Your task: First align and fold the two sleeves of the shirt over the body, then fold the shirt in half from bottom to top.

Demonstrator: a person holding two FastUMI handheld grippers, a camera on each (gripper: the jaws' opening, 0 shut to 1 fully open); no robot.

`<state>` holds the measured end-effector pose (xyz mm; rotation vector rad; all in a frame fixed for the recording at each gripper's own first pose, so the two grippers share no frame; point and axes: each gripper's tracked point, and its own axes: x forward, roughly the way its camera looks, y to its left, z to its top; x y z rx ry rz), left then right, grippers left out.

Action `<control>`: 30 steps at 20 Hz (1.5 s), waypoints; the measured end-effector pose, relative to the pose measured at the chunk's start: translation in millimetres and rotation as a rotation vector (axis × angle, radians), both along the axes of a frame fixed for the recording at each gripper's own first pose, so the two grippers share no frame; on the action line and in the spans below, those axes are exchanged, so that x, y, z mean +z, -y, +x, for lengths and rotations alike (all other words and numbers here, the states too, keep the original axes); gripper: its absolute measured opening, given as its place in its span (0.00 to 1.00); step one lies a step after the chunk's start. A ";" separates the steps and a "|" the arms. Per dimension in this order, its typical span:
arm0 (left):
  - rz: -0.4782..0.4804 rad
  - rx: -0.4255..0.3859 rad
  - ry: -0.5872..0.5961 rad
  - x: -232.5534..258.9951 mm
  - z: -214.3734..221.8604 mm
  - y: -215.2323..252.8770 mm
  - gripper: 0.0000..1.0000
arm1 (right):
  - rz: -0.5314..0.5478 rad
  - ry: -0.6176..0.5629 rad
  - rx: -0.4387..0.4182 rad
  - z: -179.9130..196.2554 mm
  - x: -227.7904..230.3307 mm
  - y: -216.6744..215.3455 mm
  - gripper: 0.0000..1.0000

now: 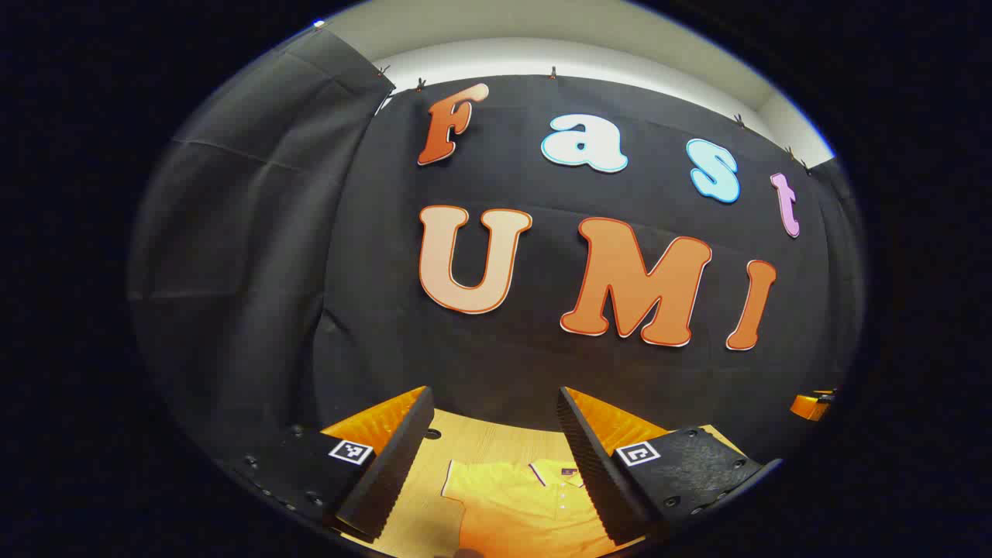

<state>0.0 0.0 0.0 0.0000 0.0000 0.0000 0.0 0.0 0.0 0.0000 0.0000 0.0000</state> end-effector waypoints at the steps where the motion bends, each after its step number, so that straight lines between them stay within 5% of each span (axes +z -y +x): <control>1: 0.010 -0.001 0.000 -0.3 1.3 -1.1 0.98 | 0.004 -0.005 0.000 0.2 -0.1 -0.4 0.98; 23: 0.075 -0.073 -0.075 -14.2 46.7 -14.0 0.98 | -0.005 -0.097 -0.054 9.6 -17.0 -32.7 0.98; 30: 0.074 -0.059 -0.094 -24.0 49.2 -23.3 0.98 | 0.020 -0.260 -0.053 37.7 -52.4 -35.9 0.98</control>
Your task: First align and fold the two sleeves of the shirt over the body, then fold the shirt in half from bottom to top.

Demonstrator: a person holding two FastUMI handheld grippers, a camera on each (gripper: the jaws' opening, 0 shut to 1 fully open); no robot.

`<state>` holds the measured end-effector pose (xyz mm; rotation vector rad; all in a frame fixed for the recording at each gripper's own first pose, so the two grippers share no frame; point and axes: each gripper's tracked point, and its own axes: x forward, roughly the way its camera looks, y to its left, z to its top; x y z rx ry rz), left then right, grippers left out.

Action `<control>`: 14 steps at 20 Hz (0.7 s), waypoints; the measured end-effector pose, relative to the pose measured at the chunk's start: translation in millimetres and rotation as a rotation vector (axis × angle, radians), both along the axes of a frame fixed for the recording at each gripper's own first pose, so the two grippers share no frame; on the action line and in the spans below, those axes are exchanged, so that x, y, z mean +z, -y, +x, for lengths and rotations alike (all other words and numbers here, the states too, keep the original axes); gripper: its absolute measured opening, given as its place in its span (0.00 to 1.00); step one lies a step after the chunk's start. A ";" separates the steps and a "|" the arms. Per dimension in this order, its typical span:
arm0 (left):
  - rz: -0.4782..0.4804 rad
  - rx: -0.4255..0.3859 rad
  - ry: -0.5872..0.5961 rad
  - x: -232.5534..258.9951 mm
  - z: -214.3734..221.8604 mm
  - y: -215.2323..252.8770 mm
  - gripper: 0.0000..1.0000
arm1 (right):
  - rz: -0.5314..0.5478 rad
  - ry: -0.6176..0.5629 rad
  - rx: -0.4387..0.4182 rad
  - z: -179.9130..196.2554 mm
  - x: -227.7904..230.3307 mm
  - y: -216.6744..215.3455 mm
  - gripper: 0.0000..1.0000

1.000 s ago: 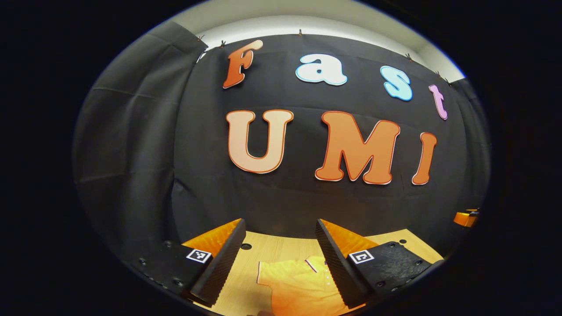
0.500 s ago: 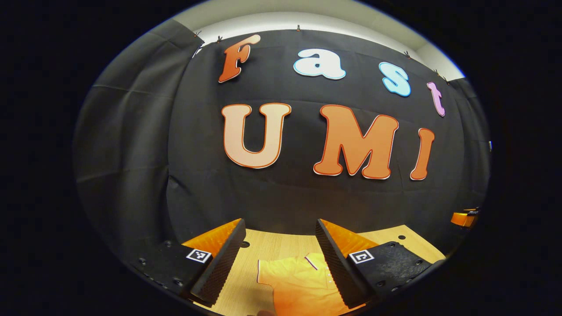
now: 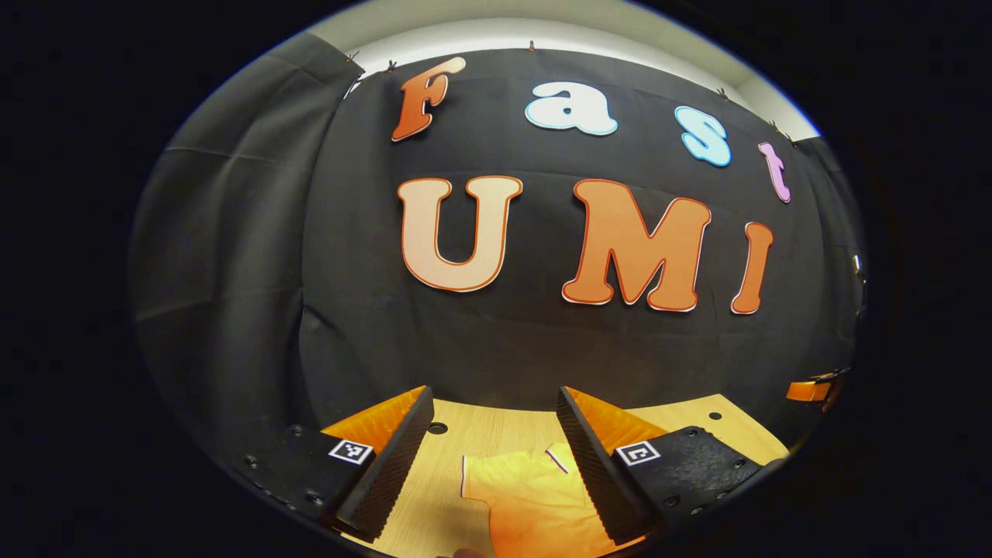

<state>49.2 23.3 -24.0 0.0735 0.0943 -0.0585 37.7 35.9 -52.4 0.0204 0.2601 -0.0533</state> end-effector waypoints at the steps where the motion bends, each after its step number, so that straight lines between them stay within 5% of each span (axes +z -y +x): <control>1: 0.001 0.005 -0.007 -2.5 0.1 -2.9 0.98 | 0.005 -0.039 -0.012 6.8 -7.9 2.0 0.98; 14: -0.016 0.117 -0.110 -53.1 28.0 -55.0 0.98 | 0.109 -0.516 -0.075 97.7 -129.9 0.4 0.99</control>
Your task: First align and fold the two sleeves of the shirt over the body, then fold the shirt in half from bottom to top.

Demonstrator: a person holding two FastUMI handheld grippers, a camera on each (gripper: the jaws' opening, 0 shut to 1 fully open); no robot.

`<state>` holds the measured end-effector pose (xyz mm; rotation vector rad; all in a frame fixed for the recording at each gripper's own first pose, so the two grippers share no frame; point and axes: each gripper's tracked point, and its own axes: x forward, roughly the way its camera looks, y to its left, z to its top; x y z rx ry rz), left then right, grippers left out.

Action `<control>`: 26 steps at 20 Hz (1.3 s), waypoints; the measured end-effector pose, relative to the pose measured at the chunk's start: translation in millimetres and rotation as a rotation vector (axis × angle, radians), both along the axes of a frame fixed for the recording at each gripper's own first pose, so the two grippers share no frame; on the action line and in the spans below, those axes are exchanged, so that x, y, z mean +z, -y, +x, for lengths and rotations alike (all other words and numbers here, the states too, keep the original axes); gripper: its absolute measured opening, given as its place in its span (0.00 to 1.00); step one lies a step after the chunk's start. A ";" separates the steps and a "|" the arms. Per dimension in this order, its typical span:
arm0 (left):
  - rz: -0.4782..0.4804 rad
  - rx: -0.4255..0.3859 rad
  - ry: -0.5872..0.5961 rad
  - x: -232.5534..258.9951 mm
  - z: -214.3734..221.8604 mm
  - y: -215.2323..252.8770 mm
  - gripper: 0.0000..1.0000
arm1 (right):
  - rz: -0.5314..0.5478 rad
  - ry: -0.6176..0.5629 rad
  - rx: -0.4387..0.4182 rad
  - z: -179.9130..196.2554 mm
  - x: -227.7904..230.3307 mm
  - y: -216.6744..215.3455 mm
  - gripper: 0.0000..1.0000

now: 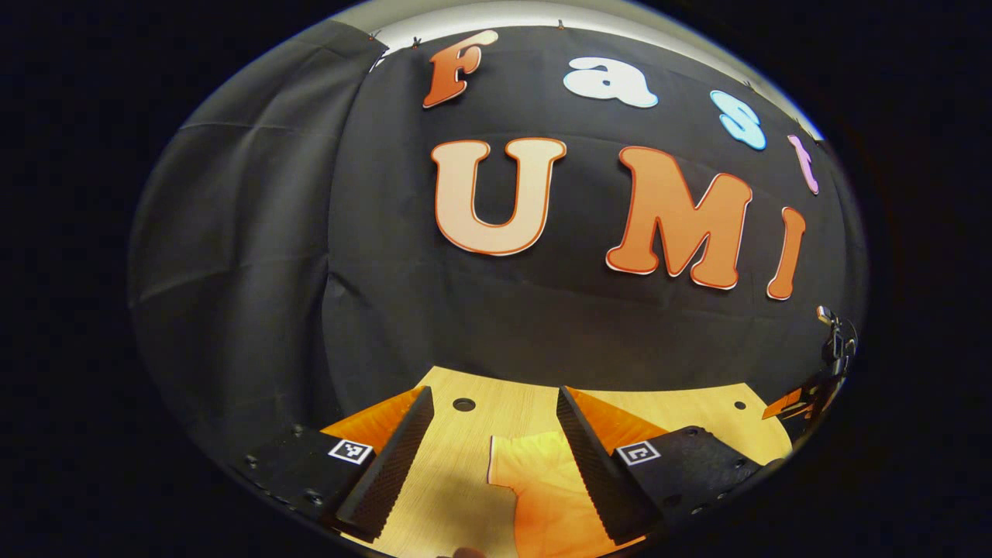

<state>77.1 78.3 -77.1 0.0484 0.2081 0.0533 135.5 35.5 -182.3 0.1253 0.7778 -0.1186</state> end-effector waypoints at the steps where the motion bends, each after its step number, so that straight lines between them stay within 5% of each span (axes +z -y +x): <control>1: 0.000 0.009 -0.010 -4.0 3.8 -2.8 0.98 | 0.000 -0.027 -0.001 5.8 -10.4 -0.8 0.99; 13: 0.015 0.084 -0.090 -37.5 40.7 -27.5 0.98 | -0.047 -0.363 -0.032 54.3 -142.8 1.5 1.00; 21: 0.017 0.074 -0.121 -48.6 51.1 -27.0 0.98 | -0.084 -0.453 -0.016 54.1 -177.9 -0.9 0.99; 23: 0.019 0.071 -0.128 -49.4 52.0 -27.8 0.98 | -0.062 -0.460 -0.010 55.4 -179.7 -4.4 0.94; 24: 0.017 0.070 -0.130 -51.4 52.3 -28.3 0.98 | -0.051 -0.469 -0.013 52.7 -176.7 -5.8 0.84; 26: 0.003 0.066 -0.129 -52.4 52.0 -28.1 0.98 | -0.038 -0.473 -0.039 54.4 -179.0 -4.8 0.88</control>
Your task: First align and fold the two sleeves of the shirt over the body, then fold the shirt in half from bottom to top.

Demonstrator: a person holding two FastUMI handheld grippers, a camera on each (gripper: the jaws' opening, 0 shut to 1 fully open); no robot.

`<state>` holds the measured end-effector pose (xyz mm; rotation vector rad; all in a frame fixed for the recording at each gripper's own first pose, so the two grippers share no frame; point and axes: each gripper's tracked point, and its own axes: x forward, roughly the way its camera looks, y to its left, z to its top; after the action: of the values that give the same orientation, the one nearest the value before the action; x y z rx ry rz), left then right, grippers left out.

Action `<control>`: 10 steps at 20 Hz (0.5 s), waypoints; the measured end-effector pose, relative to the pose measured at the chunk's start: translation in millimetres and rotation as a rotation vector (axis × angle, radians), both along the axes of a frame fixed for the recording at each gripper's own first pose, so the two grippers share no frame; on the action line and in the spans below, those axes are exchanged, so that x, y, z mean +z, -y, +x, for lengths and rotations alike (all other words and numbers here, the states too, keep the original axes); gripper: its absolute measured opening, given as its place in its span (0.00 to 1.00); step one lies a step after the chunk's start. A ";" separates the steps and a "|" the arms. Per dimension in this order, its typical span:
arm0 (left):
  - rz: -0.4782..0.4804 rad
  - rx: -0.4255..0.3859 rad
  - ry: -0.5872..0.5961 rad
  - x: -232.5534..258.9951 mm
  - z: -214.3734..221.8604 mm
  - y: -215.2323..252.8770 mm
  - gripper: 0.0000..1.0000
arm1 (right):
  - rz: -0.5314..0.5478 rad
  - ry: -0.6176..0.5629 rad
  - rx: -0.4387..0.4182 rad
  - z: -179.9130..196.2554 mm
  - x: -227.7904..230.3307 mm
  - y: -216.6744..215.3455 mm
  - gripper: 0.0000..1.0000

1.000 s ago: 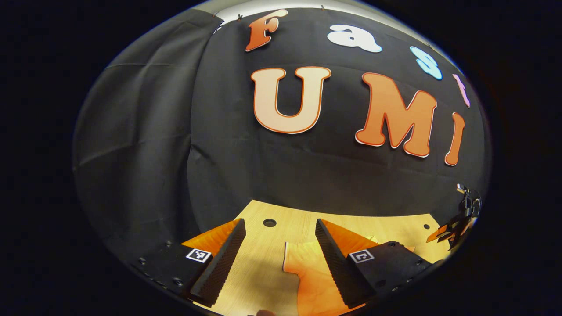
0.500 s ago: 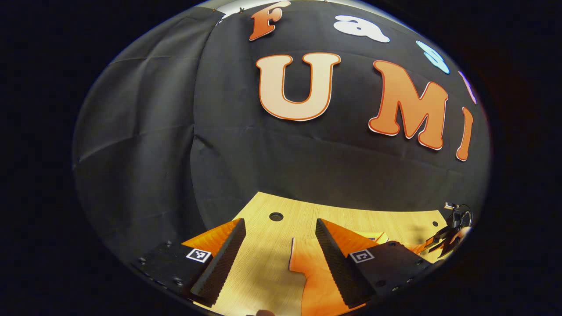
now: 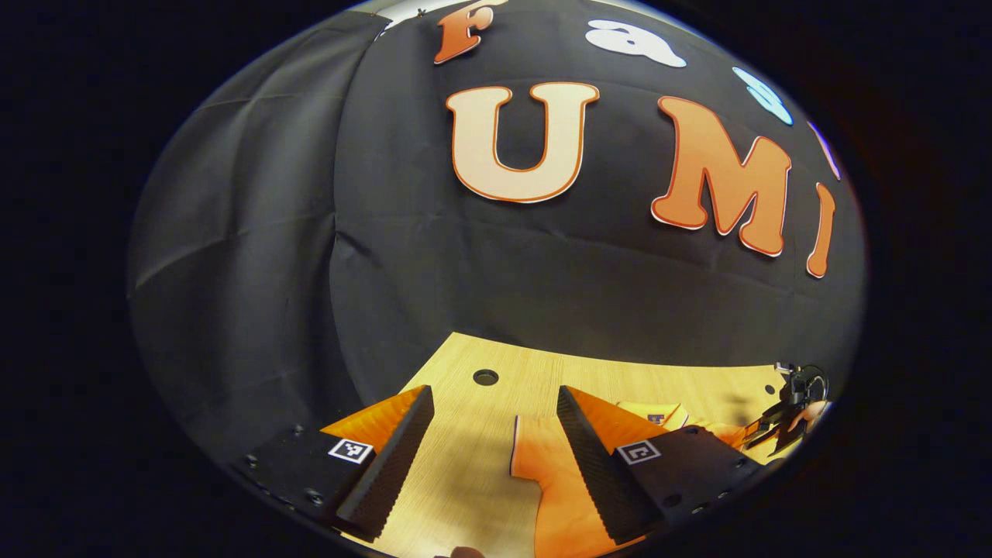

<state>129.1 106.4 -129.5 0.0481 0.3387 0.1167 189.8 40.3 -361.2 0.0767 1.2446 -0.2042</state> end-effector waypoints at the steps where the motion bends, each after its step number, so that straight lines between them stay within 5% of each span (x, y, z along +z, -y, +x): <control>1: -0.018 -0.006 0.003 -0.1 -0.7 1.3 0.98 | -0.002 0.007 -0.012 1.0 -0.2 -1.0 0.88; 4: -0.070 0.001 -0.023 -12.9 -1.8 0.2 0.98 | -0.008 0.027 0.013 0.0 0.6 -0.7 0.89; 5: -0.086 0.001 -0.030 -15.9 -2.0 0.3 0.98 | -0.008 0.022 0.024 -0.5 2.8 0.3 0.80; 7: -0.106 0.003 -0.038 -20.8 -2.4 -0.1 0.98 | -0.009 0.014 0.049 -1.7 0.6 2.6 0.86; 8: -0.109 0.005 -0.040 -22.5 -4.5 -1.4 0.98 | -0.009 0.015 0.044 -2.5 -0.6 2.0 0.73; 9: -0.111 0.007 -0.040 -21.6 -5.8 -3.5 0.98 | -0.001 0.022 0.022 -1.0 -0.1 3.0 0.72; 10: -0.112 0.006 -0.040 -21.8 -7.3 -3.8 0.98 | 0.005 0.036 -0.022 -1.5 3.3 5.4 0.46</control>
<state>121.8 110.2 -151.3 -0.0614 0.3843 0.1025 188.3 34.9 -357.9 0.0980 1.2092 -0.2179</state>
